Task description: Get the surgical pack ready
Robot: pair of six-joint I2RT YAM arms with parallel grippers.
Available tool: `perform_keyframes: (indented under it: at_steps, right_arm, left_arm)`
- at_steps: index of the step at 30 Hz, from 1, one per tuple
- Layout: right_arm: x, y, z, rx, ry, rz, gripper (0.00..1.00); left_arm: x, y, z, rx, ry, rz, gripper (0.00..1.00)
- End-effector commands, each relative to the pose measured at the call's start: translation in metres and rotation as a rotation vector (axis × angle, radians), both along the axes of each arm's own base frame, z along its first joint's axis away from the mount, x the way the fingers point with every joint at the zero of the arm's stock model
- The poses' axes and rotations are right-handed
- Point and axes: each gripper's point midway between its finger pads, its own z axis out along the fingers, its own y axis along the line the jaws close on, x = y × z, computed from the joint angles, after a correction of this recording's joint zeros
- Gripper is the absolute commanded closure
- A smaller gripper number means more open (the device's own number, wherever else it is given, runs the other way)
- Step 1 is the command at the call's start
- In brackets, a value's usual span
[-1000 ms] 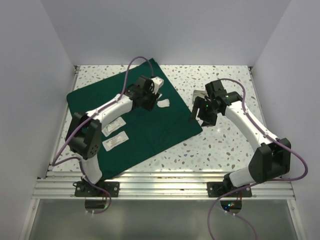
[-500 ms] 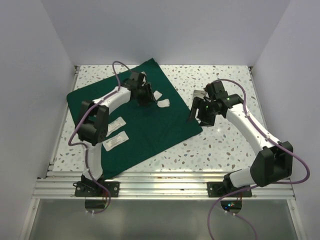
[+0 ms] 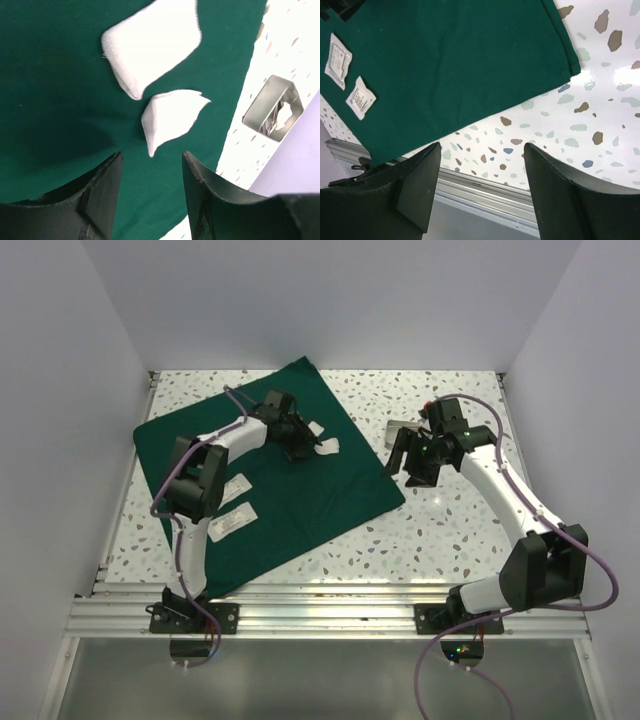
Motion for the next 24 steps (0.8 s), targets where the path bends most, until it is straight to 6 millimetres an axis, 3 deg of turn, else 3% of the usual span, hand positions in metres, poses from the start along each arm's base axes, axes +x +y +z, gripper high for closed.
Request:
perform_keyframes:
  at_steps: [1, 8, 24]
  right_arm:
    - [0.010, 0.001, 0.011, 0.033, -0.047, 0.023, 0.29]
    - [0.014, -0.006, 0.010, 0.043, -0.049, 0.001, 0.29]
    - [0.018, -0.003, 0.009, 0.059, -0.048, 0.021, 0.30]
  left_arm:
    - [0.009, -0.005, -0.003, -0.061, 0.035, 0.076, 0.46]
    - [0.012, -0.010, -0.010, -0.095, 0.061, 0.108, 0.49]
    - [0.028, -0.016, -0.019, -0.136, 0.057, 0.167, 0.61]
